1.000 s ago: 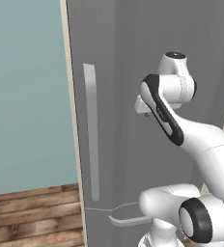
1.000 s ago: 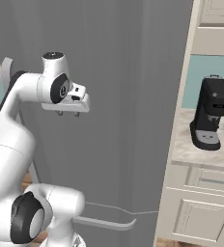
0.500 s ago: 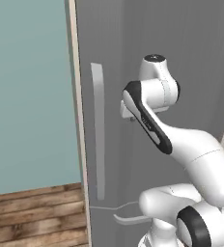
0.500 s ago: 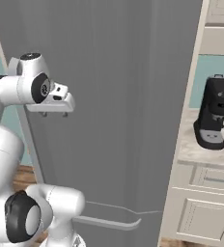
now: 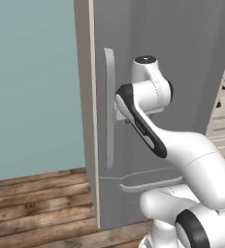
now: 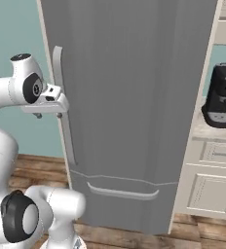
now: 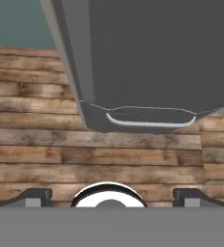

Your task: Take the lemon wedge from the fridge and place it on the plate with fish on the dining counter.

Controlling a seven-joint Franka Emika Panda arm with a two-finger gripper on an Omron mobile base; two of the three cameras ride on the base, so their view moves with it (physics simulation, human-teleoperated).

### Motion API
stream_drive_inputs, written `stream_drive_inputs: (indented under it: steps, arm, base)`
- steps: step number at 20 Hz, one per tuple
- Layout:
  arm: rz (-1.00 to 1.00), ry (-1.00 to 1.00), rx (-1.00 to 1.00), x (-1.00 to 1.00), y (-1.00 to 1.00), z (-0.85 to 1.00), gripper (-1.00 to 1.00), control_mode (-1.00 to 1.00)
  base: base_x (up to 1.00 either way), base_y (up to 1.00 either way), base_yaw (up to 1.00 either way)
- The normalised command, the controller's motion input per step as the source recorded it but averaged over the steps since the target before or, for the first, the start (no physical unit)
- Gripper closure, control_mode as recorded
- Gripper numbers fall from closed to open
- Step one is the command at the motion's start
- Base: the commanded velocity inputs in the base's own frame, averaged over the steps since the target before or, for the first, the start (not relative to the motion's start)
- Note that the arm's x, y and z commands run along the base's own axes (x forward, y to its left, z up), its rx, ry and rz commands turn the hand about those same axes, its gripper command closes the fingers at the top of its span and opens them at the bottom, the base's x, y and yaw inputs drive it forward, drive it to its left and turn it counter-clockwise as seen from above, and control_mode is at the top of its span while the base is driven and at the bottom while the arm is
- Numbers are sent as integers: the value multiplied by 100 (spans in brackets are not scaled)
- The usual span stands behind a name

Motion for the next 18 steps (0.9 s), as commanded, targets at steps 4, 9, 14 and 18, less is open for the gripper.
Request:
stream_drive_inputs:
  steps: [4, 9, 14, 18]
  arm:
    - [0, 0, 0, 0, 0, 0, -100, 100]
    - [0, 0, 0, 0, 0, 0, -100, 100]
    - [0, 0, 0, 0, 0, 0, -100, 100]
    - [0, 0, 0, 0, 0, 0, -100, 100]
  base:
    - [-76, 0, -13]
    - [-45, 4, -11]
    - [0, 62, -11]
    - [21, 54, -7]
